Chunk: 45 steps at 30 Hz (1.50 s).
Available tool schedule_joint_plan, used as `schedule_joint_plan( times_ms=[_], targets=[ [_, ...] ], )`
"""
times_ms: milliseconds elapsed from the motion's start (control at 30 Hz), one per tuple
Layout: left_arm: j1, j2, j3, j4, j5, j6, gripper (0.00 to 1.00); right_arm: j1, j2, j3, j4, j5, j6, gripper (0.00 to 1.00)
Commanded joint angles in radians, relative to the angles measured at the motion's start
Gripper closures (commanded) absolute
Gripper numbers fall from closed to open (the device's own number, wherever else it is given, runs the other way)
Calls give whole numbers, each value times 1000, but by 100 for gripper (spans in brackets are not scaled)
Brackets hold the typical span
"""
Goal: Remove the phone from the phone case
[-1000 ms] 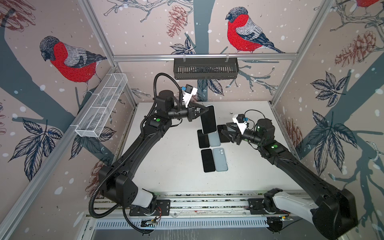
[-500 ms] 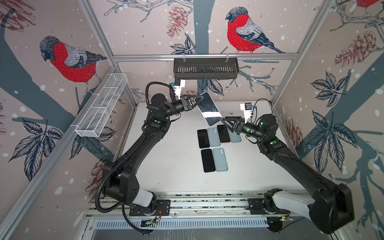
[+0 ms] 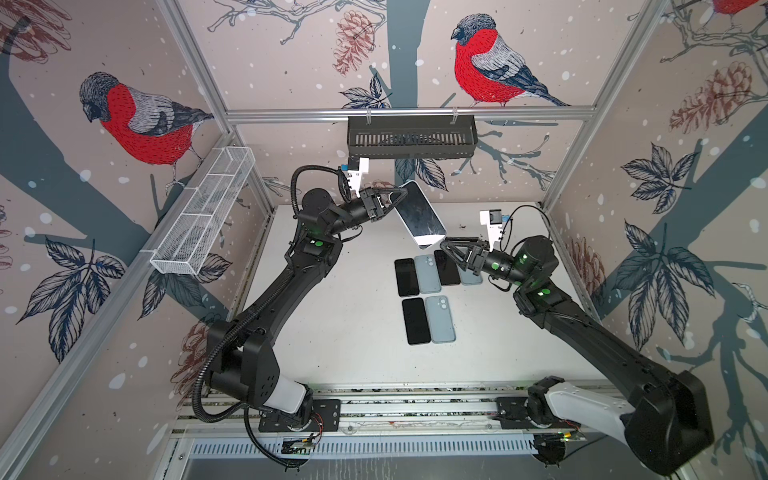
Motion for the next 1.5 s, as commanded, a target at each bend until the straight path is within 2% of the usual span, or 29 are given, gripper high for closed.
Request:
schedule_joint_plan(
  times_ms=[0,1467],
  targets=[
    [2,-10,4,96,-9,-21,100,13,-9,-5,79,-16,39,36],
    [-19,7,-21,177,-13,-47,100,28,32,-6,163,-26,73,34]
  ],
)
